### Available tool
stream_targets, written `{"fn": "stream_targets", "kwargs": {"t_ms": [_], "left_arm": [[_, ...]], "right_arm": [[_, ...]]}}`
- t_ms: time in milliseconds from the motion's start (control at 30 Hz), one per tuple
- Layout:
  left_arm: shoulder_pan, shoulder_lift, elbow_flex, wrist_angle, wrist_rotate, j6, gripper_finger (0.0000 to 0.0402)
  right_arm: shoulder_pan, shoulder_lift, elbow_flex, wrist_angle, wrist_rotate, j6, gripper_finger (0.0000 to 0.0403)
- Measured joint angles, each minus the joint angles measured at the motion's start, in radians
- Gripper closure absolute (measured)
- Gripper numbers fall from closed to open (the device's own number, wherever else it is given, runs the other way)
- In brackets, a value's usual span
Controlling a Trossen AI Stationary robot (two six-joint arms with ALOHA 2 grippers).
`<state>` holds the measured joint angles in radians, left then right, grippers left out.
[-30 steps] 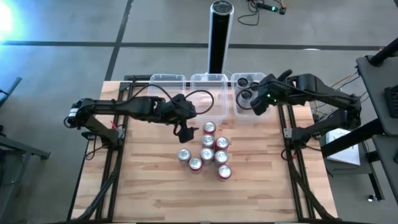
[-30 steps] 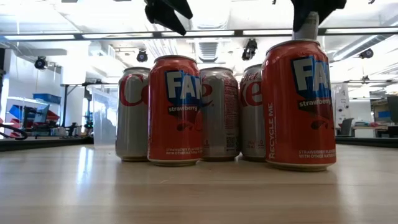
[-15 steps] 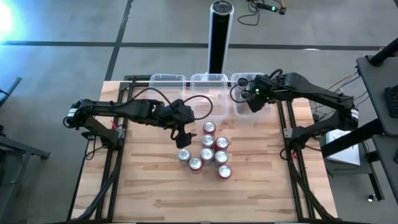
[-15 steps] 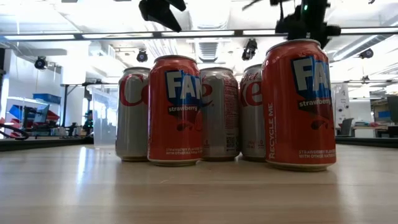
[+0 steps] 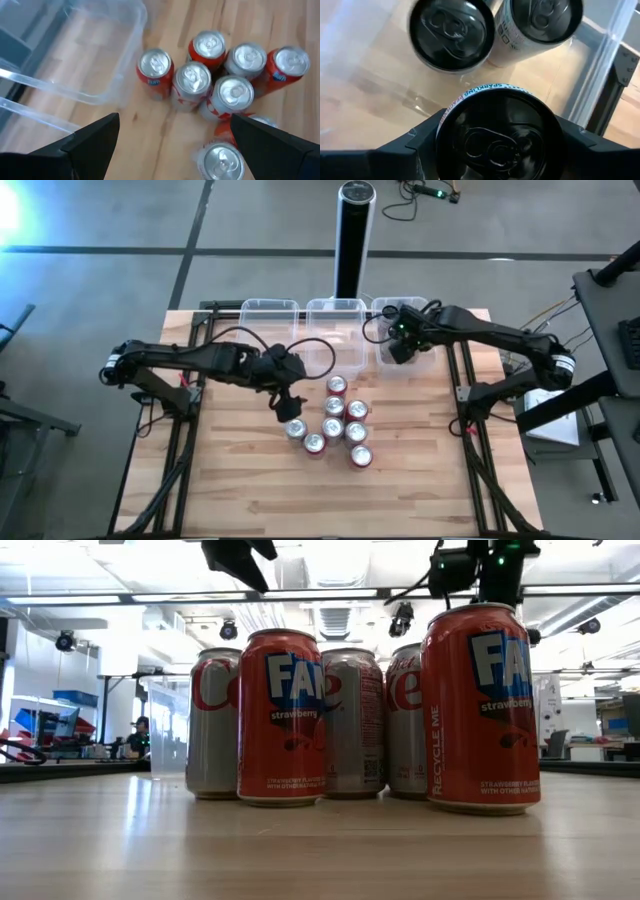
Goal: Sort soda cans
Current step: Put the white-pink soda can into the right white bin
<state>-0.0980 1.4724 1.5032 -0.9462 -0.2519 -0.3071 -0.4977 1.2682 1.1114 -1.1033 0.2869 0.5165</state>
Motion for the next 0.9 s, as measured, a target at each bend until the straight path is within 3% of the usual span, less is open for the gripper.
{"fn": "stream_targets", "kwargs": {"t_ms": [233,500,700,900], "left_arm": [[-0.014,-0.158,-0.198,0.111,-0.004,-0.065,0.0037],[-0.023,-0.284,-0.466,0.206,0.139,-0.266,0.0037],[-0.024,-0.333,-0.505,0.306,0.107,-0.27,0.0037],[-0.017,-0.417,-0.442,0.28,0.068,-0.167,0.0037]], "right_arm": [[-0.001,0.0,-0.097,0.106,-0.007,-0.004,0.0141],[-0.001,-0.001,-0.092,0.108,-0.006,-0.002,0.0083],[0.002,-0.002,0.078,-0.016,0.003,-0.048,0.0045],[0.052,-0.004,0.304,-0.056,0.004,-0.06,0.004]]}}
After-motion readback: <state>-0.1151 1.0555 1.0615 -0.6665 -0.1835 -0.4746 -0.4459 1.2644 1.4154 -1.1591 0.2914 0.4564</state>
